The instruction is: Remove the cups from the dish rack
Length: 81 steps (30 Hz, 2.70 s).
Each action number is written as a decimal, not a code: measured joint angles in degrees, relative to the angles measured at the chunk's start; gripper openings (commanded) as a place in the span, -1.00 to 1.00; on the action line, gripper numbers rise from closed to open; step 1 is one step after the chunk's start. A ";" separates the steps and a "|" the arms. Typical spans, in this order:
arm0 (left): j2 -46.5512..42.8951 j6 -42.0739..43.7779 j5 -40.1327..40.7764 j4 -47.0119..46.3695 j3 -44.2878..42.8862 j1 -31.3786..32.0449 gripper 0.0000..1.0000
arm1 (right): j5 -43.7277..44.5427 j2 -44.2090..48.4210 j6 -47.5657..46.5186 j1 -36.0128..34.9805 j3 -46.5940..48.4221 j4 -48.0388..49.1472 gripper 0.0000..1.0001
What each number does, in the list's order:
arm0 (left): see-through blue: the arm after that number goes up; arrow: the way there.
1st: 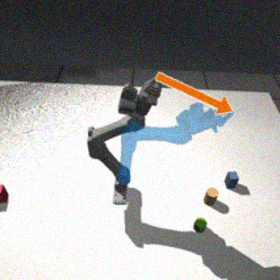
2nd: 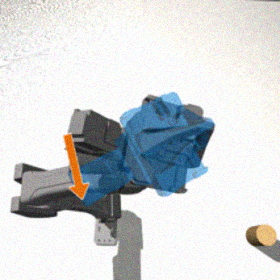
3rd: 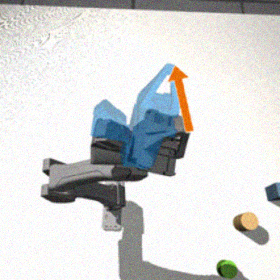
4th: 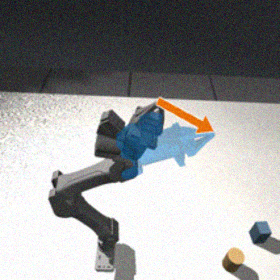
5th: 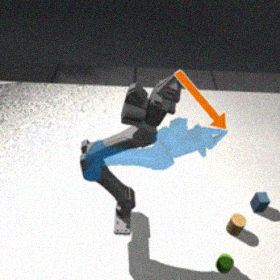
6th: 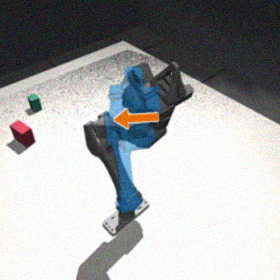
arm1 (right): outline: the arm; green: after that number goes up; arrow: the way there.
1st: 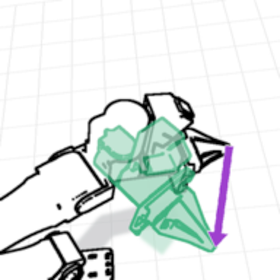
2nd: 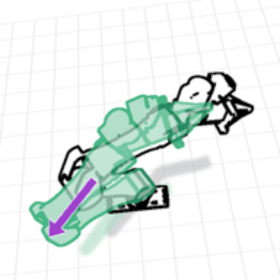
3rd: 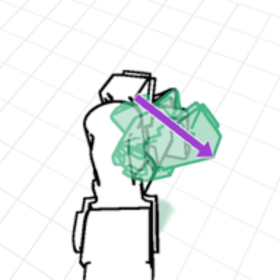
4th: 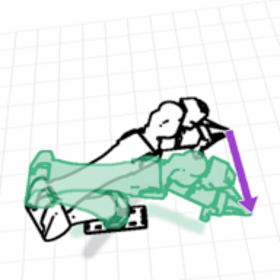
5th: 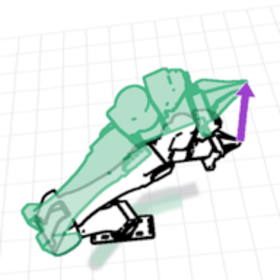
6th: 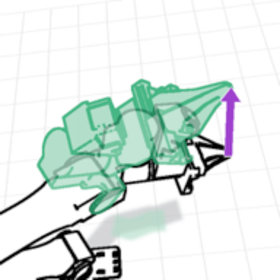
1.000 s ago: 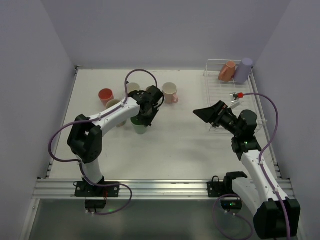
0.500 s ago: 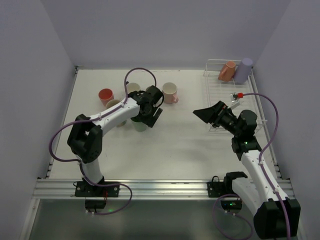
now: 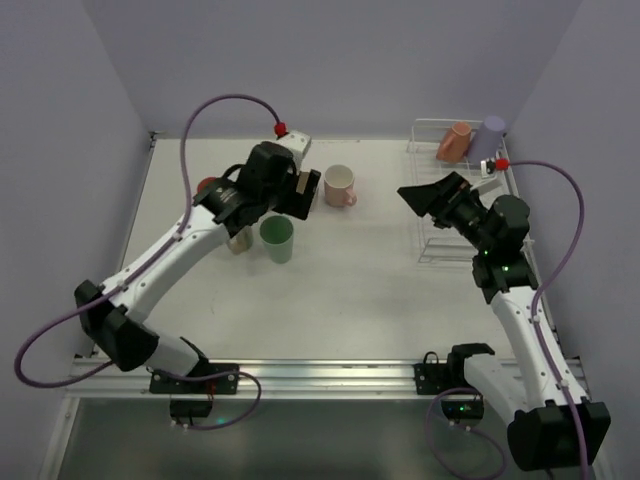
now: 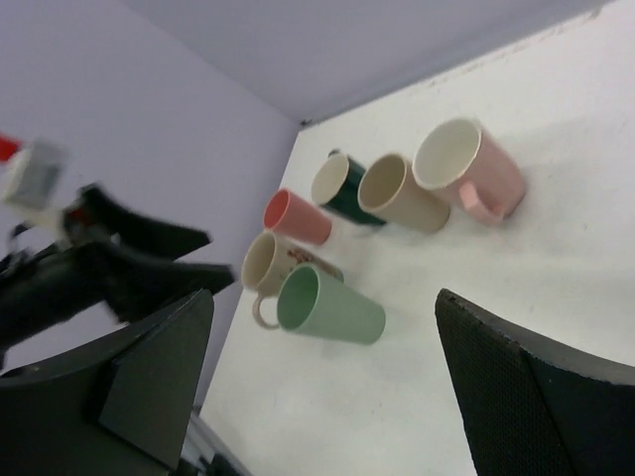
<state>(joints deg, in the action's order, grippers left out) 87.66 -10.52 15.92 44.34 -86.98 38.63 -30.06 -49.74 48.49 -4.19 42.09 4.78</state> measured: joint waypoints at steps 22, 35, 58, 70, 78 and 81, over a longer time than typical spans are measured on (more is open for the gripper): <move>-51.34 -2.78 -8.90 -29.42 39.91 0.00 1.00 | 45.81 -49.05 -25.31 8.92 52.89 -17.62 0.49; -50.36 -2.10 -6.64 -31.58 40.92 0.00 1.00 | 49.07 -77.48 -32.46 12.33 82.29 -22.64 0.82; -43.45 -1.68 -5.25 -31.91 41.38 -1.14 1.00 | 46.31 -87.36 -36.22 15.28 84.15 -17.22 -0.16; -43.01 -1.68 -6.93 -32.00 41.38 -1.25 1.00 | 43.34 -69.24 -35.52 14.86 63.54 -9.64 -0.19; -41.81 -2.64 -11.26 -33.05 41.35 -1.40 1.00 | 40.92 -39.26 -26.16 12.35 41.18 0.76 -0.20; -41.44 -5.09 -14.47 -33.62 41.18 -1.44 1.00 | 38.73 -25.86 -20.28 9.75 30.45 4.35 -0.19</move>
<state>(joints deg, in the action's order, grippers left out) 46.22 -15.62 1.45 10.72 -45.80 37.19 8.67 -75.59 28.21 5.56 72.53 9.13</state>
